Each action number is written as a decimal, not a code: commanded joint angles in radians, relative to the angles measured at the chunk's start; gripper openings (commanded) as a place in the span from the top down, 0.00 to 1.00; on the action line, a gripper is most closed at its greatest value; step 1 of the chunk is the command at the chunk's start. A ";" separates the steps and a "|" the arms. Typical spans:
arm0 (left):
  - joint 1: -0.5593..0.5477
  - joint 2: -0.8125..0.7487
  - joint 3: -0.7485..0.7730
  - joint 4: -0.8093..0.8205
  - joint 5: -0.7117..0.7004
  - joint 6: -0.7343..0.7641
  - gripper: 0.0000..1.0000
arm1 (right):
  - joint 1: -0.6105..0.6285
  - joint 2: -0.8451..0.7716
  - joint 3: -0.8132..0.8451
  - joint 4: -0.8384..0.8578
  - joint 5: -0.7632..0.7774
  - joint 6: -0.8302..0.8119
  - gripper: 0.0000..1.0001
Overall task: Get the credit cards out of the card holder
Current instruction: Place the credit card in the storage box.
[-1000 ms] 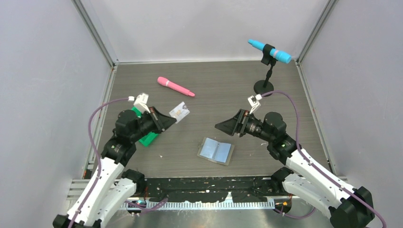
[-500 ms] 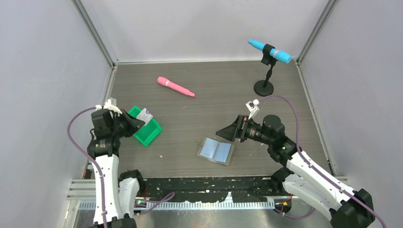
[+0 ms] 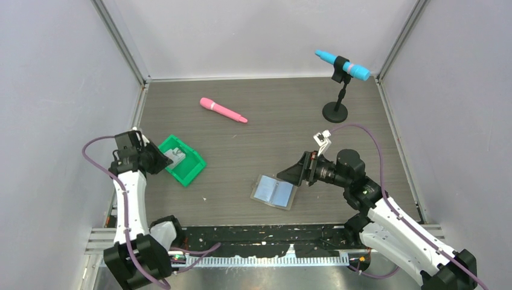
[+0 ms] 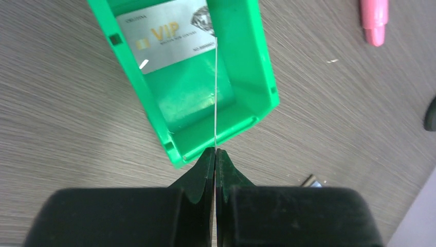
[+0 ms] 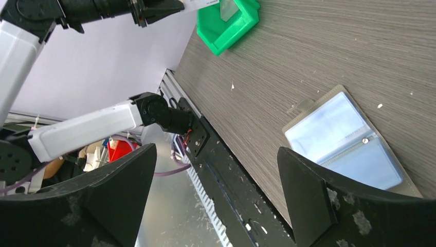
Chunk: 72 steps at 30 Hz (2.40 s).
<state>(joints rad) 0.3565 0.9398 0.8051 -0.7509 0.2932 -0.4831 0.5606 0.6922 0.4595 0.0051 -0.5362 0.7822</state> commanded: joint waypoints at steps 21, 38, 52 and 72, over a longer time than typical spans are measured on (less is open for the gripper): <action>0.045 0.322 0.157 0.101 0.036 -0.038 1.00 | -0.004 0.010 0.052 -0.031 0.038 -0.051 0.04; 0.045 0.399 0.167 0.130 -0.011 -0.024 1.00 | -0.004 0.001 0.073 -0.059 0.060 -0.068 0.04; 0.044 0.466 0.184 0.139 -0.029 -0.045 0.94 | -0.005 0.000 0.092 -0.090 0.078 -0.092 0.04; 0.045 0.401 0.202 0.097 -0.100 -0.050 0.74 | -0.005 -0.005 0.106 -0.160 0.105 -0.105 0.04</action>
<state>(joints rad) 0.3950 1.3956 0.9638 -0.6487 0.2226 -0.5240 0.5598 0.7002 0.5201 -0.1486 -0.4492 0.7002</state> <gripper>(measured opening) 0.247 0.957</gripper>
